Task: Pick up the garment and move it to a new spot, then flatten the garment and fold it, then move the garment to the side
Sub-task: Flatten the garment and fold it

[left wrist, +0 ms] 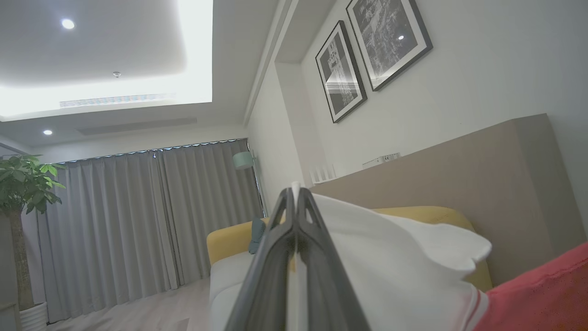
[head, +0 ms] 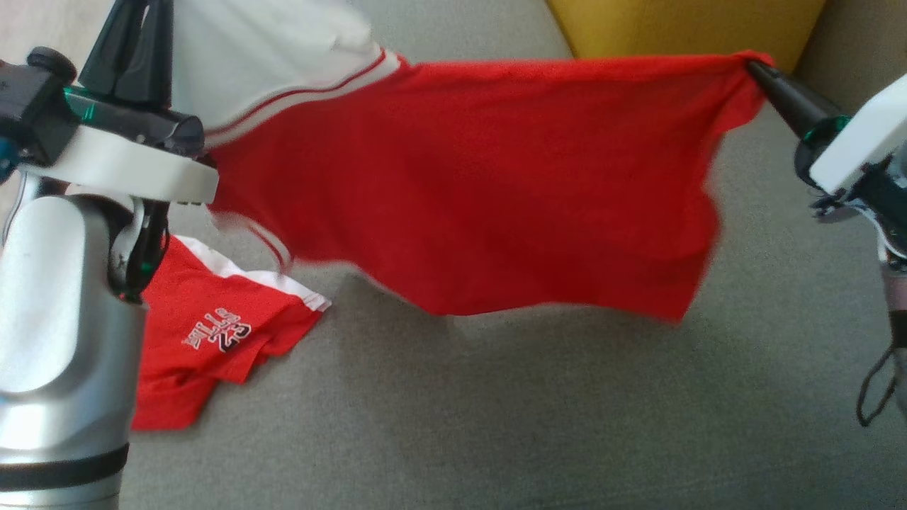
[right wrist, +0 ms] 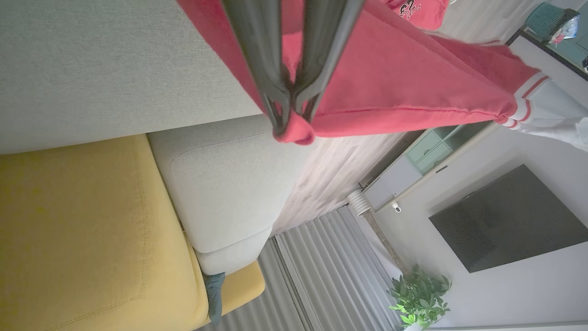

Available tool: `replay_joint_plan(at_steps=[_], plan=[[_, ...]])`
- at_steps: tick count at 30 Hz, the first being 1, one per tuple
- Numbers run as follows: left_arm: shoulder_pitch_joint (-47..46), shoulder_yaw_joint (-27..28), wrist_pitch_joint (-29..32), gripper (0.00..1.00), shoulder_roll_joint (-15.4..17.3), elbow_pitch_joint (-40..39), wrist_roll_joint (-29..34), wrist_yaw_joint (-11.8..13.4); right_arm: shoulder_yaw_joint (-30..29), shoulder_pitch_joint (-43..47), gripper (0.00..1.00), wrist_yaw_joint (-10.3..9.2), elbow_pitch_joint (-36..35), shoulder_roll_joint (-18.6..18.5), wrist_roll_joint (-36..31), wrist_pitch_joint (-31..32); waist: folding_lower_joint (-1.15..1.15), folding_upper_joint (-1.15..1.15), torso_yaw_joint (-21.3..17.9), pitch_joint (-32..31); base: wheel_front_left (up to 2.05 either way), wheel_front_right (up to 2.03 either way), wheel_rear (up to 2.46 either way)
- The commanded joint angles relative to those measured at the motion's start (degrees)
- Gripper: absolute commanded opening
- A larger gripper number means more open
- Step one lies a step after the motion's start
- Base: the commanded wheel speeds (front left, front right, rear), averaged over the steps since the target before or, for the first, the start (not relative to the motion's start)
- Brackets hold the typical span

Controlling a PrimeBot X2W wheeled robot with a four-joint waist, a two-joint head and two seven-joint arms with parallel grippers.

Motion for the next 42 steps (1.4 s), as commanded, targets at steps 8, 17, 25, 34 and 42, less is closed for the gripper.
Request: replay_joint_plan(at_steps=[8,17,25,34,42], plan=[[0.99,3.64,2.96,0.00,2.51,-5.46,-2.85,0.82,-5.74,-0.06,0.00,-0.05,-4.14,-0.84,-0.46,4.18,0.00,0.00,-0.17,-2.44,0.00,0.00,0.00],[-1.24,3.15,10.48,0.00,3.58,-7.22,-5.49,0.68,-10.66,-0.75,0.00,-0.05,-10.07,2.82,-2.90,10.99,0.00,0.00,-1.43,0.66,0.00,0.00,0.00],[-17.61,0.69,14.31,0.00,6.17,5.80,-6.98,-0.06,-8.53,-14.69,0.00,-0.05,-3.71,8.28,-11.94,7.09,0.00,0.00,-3.89,11.44,0.00,0.00,0.00],[-46.35,-2.29,5.24,0.00,6.54,23.40,-4.09,-0.17,-9.41,-39.54,0.00,-0.05,15.07,10.15,-25.77,-20.02,0.00,0.00,-3.89,26.11,0.00,0.00,0.00],[-56.52,-2.39,-3.16,0.00,2.07,33.79,-4.15,0.33,-10.81,-48.54,0.00,-0.05,29.32,11.46,-27.62,-37.09,0.00,0.00,-1.78,29.87,0.00,0.00,0.00]])
